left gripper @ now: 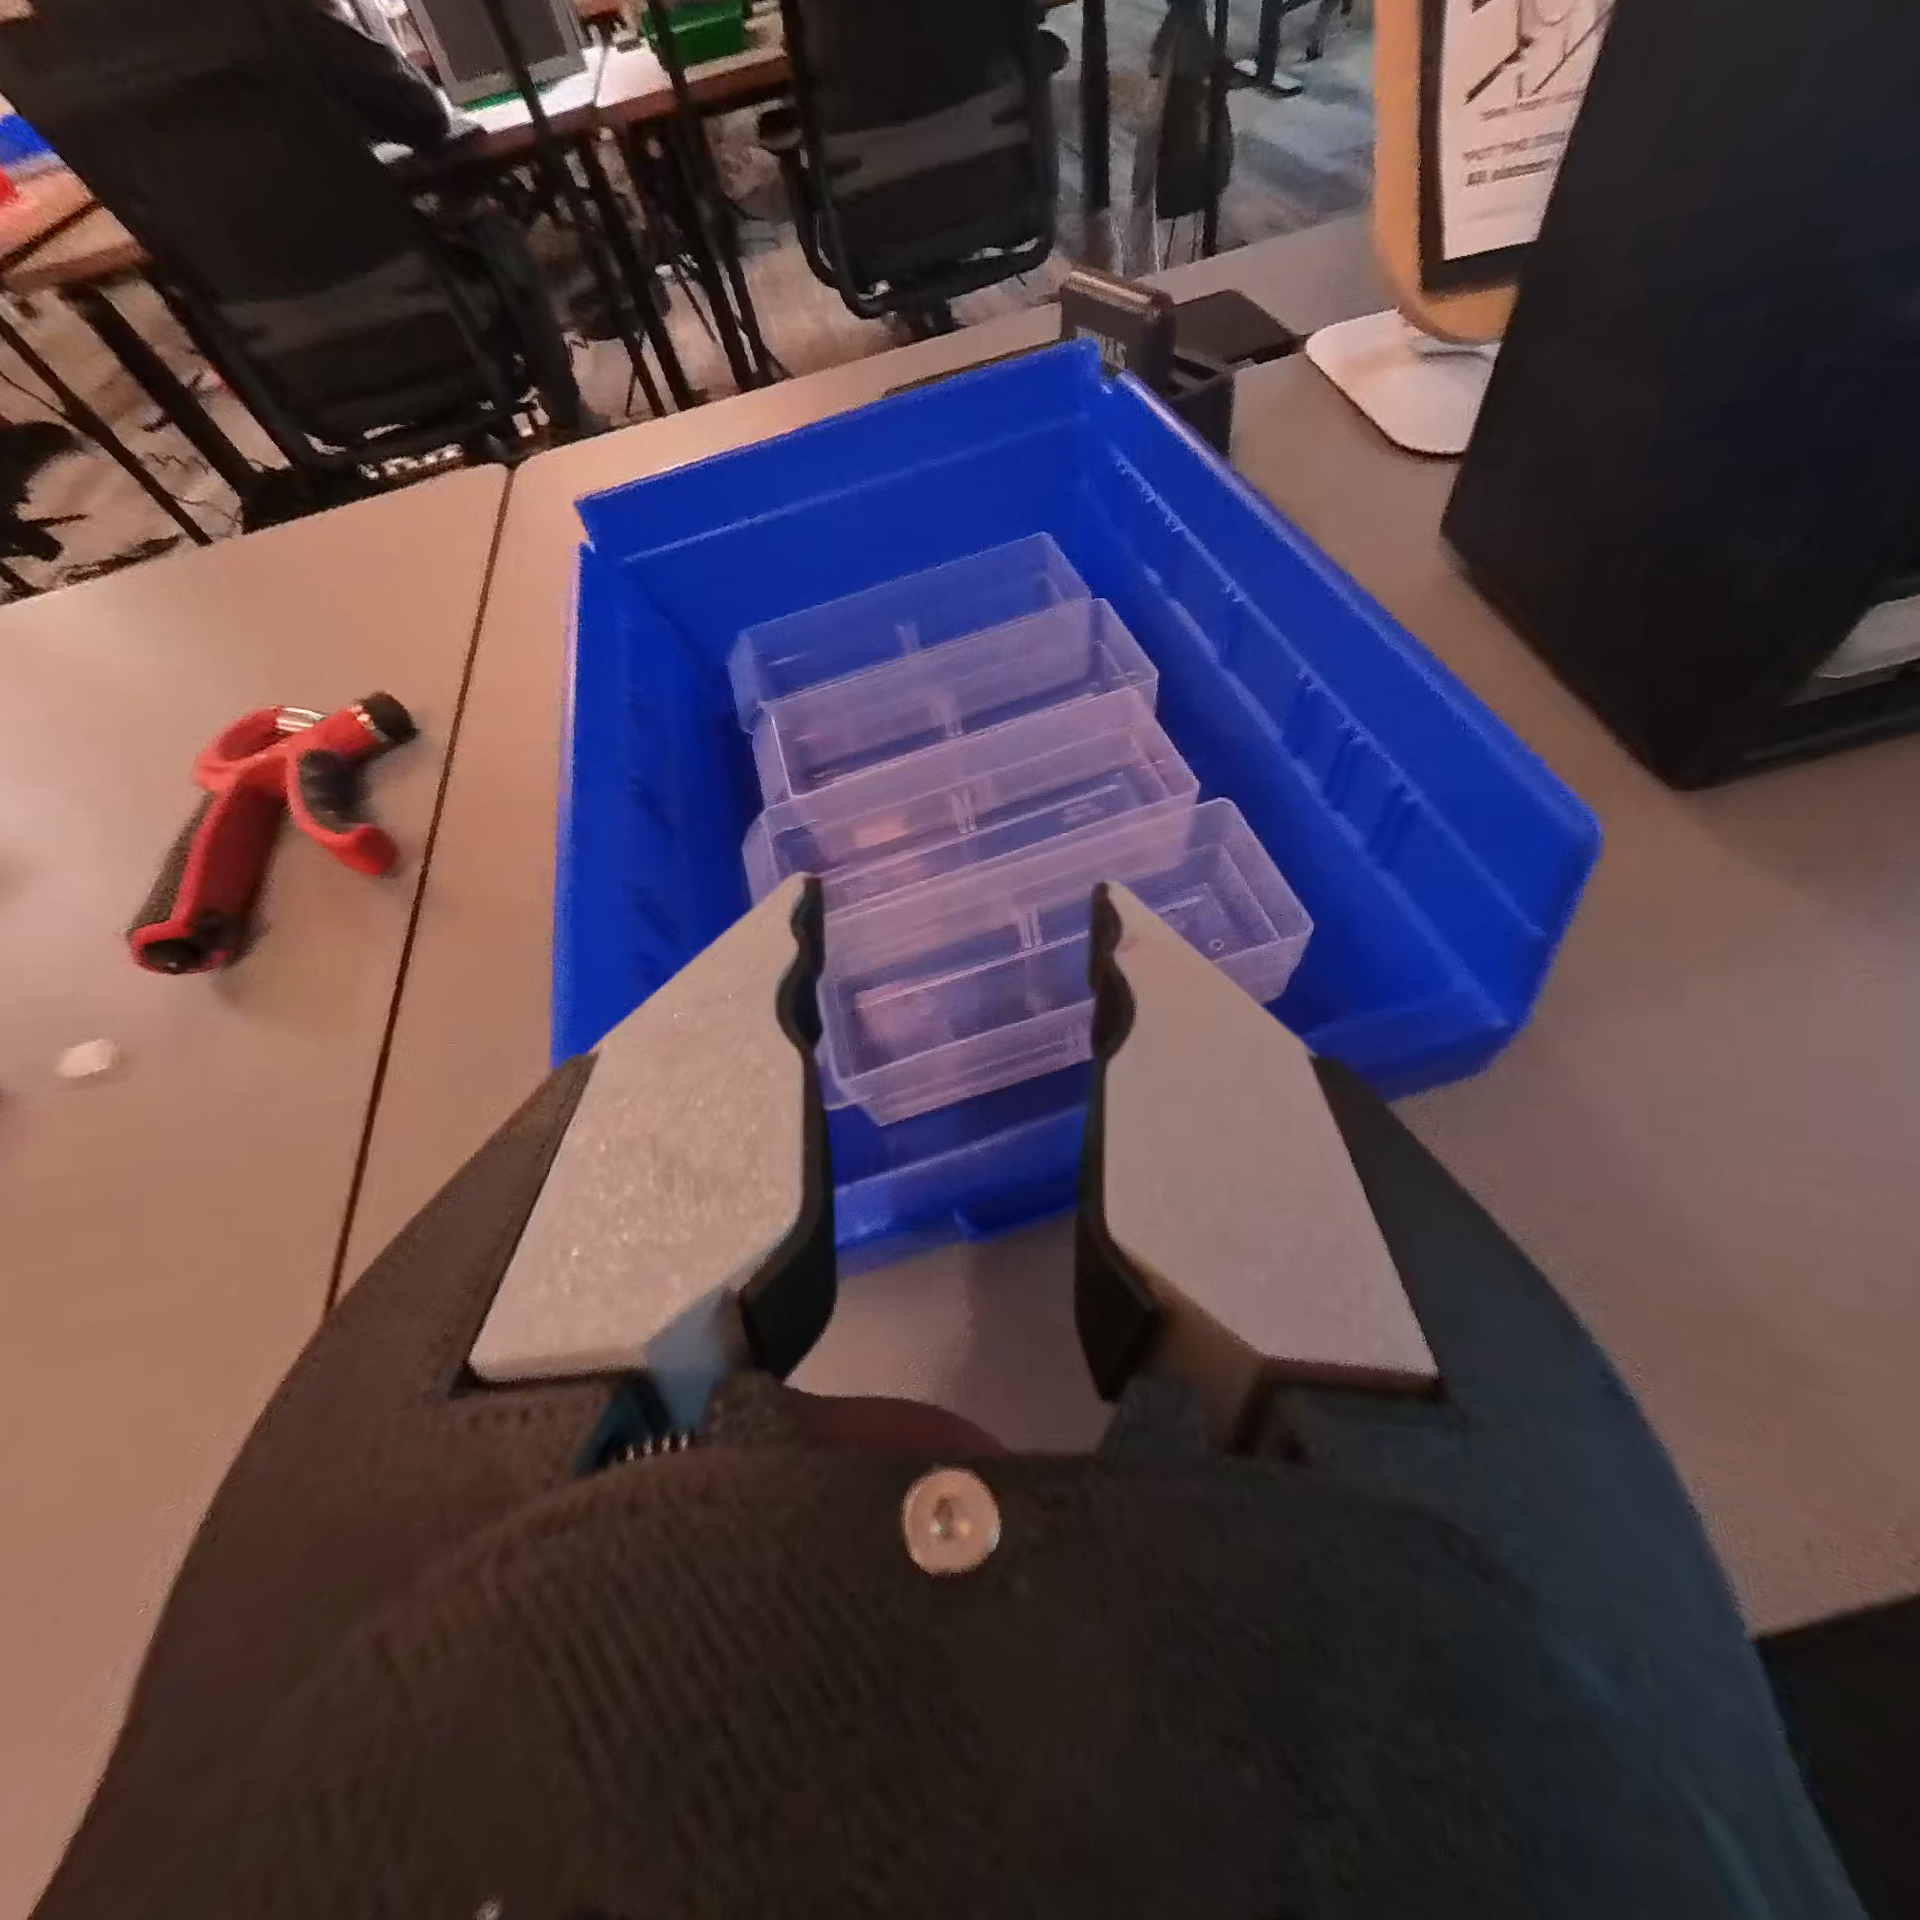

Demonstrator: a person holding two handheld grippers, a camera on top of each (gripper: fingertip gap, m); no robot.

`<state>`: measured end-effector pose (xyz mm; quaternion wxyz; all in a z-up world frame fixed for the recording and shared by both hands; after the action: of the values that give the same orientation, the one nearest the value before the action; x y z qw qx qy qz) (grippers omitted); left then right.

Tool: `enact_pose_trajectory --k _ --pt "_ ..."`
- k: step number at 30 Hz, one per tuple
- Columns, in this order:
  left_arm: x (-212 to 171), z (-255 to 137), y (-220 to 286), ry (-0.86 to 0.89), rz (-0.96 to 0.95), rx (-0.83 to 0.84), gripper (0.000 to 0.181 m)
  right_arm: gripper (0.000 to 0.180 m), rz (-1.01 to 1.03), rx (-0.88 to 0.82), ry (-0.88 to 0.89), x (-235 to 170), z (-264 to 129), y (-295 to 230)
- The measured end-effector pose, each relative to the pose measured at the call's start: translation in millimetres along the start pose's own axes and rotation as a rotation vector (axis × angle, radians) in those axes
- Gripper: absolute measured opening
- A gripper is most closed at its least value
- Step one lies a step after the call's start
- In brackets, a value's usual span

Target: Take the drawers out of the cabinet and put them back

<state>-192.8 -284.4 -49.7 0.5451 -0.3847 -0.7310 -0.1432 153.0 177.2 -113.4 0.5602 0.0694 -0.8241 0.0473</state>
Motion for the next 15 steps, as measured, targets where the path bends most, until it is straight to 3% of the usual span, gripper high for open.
enact_pose_trajectory --k 3,9,11,15 --pt "1 16 4 -0.059 0.021 -0.085 0.049 0.065 0.036 0.026 -0.005 0 1 5" --pt "9 48 25 -0.206 0.289 -0.217 0.047 0.064 0.029 0.008 0.011 1 0 4" --pt "8 57 32 -0.309 0.351 -0.324 0.044 0.064 0.012 -0.006 0.026 1 -2 2" --pt "-1 78 35 -0.516 0.571 -0.343 0.037 0.06 -0.014 -0.032 0.046 2 -4 0"
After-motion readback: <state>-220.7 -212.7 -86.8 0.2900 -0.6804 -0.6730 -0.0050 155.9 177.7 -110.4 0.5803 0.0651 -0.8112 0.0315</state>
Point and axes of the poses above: each gripper's, where its closed fingertips meet, z out along the fingers, x out of its top, y = z × x across the jaws, the point moved 10 cm from there along -z, back along the fingers, and after that the axes turned 7 degrees about x, right-handed, at the moved point
